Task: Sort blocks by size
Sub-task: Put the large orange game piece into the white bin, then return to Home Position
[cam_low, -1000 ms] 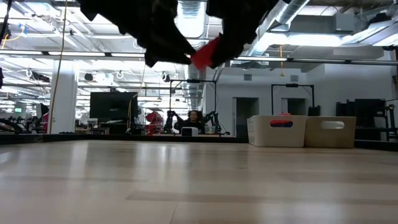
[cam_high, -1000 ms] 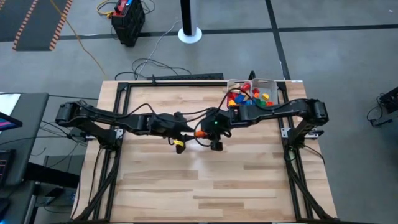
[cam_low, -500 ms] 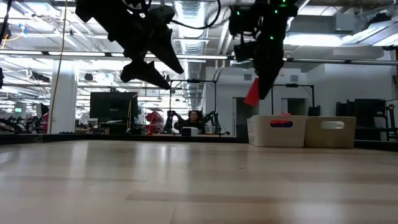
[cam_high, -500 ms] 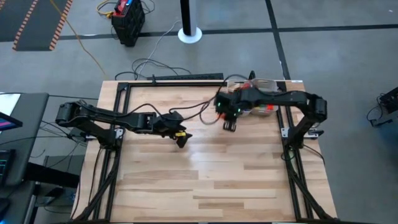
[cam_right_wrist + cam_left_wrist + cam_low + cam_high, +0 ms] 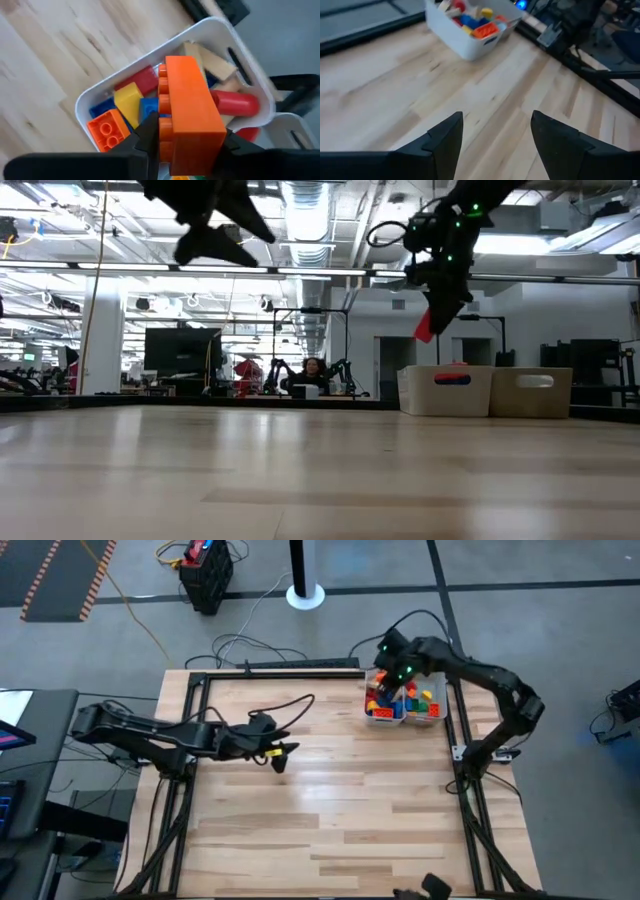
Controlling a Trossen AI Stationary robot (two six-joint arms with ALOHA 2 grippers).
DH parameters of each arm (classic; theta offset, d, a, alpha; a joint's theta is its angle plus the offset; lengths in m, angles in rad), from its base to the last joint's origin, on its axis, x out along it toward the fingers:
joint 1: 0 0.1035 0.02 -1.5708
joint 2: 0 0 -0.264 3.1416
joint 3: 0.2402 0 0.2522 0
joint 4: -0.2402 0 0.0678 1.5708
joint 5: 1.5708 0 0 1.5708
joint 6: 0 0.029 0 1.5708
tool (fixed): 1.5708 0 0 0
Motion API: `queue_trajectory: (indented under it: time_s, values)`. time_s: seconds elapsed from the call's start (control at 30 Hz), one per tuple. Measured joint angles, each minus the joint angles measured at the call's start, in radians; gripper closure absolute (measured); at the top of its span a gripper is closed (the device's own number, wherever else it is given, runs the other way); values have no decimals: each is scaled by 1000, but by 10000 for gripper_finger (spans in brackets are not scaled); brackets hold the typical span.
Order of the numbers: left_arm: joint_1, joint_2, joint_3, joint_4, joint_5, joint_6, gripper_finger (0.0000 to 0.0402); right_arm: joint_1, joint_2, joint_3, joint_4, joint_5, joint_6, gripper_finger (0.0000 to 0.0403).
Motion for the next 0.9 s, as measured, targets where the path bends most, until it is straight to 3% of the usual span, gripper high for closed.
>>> queue_trajectory:
  time_s: [0.1,0.53,0.77,0.9]
  values:
    - [-2,-28,0,-82,0,-58,177,-37,22,0,5,-54,-19,271]
    - [-82,-43,0,-199,-35,-162,178,-70,87,0,2,-60,-85,242]
    - [-90,-66,0,-204,-37,-143,178,-120,-12,-1,-68,-60,-90,241]
    - [-71,-83,0,-222,-45,-82,178,-92,-112,-1,-93,-115,-76,241]
